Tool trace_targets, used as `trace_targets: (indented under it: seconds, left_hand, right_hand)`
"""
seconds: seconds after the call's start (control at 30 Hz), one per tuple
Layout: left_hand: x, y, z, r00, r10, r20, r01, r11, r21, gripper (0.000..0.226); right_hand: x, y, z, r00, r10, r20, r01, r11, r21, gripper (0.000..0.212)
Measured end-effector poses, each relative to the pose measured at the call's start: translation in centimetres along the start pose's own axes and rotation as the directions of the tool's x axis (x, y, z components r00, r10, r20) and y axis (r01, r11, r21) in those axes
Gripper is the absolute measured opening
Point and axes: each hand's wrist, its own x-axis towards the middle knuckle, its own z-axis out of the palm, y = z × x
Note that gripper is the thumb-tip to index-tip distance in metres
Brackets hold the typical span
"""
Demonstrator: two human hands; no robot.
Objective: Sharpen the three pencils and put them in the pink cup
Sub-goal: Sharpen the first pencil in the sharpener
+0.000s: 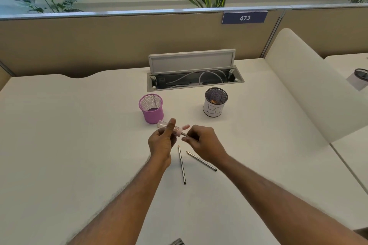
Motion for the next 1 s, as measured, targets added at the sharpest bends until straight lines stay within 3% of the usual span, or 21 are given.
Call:
trace_targets:
  seconds: [0.07, 0.13, 0.23, 0.3, 0.37, 0.47, 0.53, 0.6, 0.63, 0.7, 0.77, 0.87, 0.93, 1.0]
  left_hand:
    - [-0.1, -0.1, 0.2, 0.999, -0.005, -0.041, 0.005, 1.0, -0.006, 0.049]
    - [-0.3, -0.4, 0.3, 0.999, -0.021, -0.049, 0.02, 1.0, -0.024, 0.046]
    - [-0.4, -0.5, 0.3, 0.998, -0.031, -0.053, 0.027, 0.998, -0.065, 0.042]
    - [-0.3, -0.4, 0.3, 1.0, -0.025, -0.013, 0.024, 0.997, -0.07, 0.034]
    - [-0.4, 0.1, 0.4, 0.998, -0.011, 0.054, 0.016, 0.997, -0.082, 0.021]
    - [-0.2, 0.5, 0.1, 0.988, -0.014, 0.151, 0.028, 0.996, -0.089, 0.022]
    - [-0.1, 0.6, -0.2, 0.975, -0.02, 0.223, 0.04, 0.996, -0.085, 0.024]
    - [-0.1, 0.6, -0.4, 0.964, -0.028, 0.264, 0.049, 0.996, -0.074, 0.024]
    - [-0.1, 0.5, -0.5, 0.961, -0.031, 0.273, 0.051, 0.997, -0.066, 0.025]
    - [-0.3, 0.5, -0.4, 0.965, -0.027, 0.262, 0.037, 0.999, -0.032, 0.028]
    - [-0.3, 0.4, -0.3, 0.983, -0.009, 0.186, 0.003, 0.999, 0.033, 0.034]
    - [-0.4, 0.0, -0.1, 0.998, -0.002, 0.056, -0.002, 0.997, 0.076, 0.036]
    - [-0.5, -0.3, 0.1, 1.0, -0.009, -0.002, 0.009, 0.997, 0.074, 0.031]
    - [-0.5, -0.5, 0.3, 0.999, -0.035, -0.042, 0.038, 0.998, 0.05, 0.029]
  right_hand:
    - [-0.7, 0.2, 0.4, 0.975, -0.199, -0.1, 0.166, 0.948, -0.272, 0.017]
    - [-1.0, 0.6, 0.6, 0.942, -0.317, -0.11, 0.243, 0.87, -0.428, 0.016]
    - [-0.7, 0.7, 0.4, 0.926, -0.371, -0.066, 0.315, 0.859, -0.404, 0.014]
    - [-0.4, 0.7, 0.2, 0.944, -0.325, -0.049, 0.292, 0.898, -0.33, 0.02]
    - [-0.1, 0.5, 0.0, 0.976, -0.216, -0.037, 0.207, 0.964, -0.17, 0.029]
    - [0.4, 0.1, -0.6, 0.992, 0.068, 0.108, -0.087, 0.98, 0.181, 0.028]
    - [0.7, 0.1, -1.3, 0.923, 0.226, 0.311, -0.342, 0.851, 0.398, 0.024]
    - [1.1, 0.3, -2.2, 0.788, 0.295, 0.541, -0.585, 0.636, 0.504, 0.023]
    - [1.2, 0.4, -2.6, 0.724, 0.3, 0.621, -0.661, 0.56, 0.5, 0.023]
    - [1.3, 0.4, -3.1, 0.682, 0.29, 0.672, -0.697, 0.537, 0.475, 0.019]
    - [1.1, 0.2, -2.9, 0.745, 0.287, 0.603, -0.627, 0.609, 0.485, 0.009]
    - [0.7, -0.1, -2.0, 0.912, 0.266, 0.313, -0.39, 0.802, 0.453, 0.01]
    - [0.2, 0.1, -1.4, 0.992, 0.082, 0.091, -0.091, 0.99, 0.107, 0.009]
    - [-0.4, 0.4, -0.9, 0.988, -0.157, 0.005, 0.152, 0.947, -0.282, 0.016]
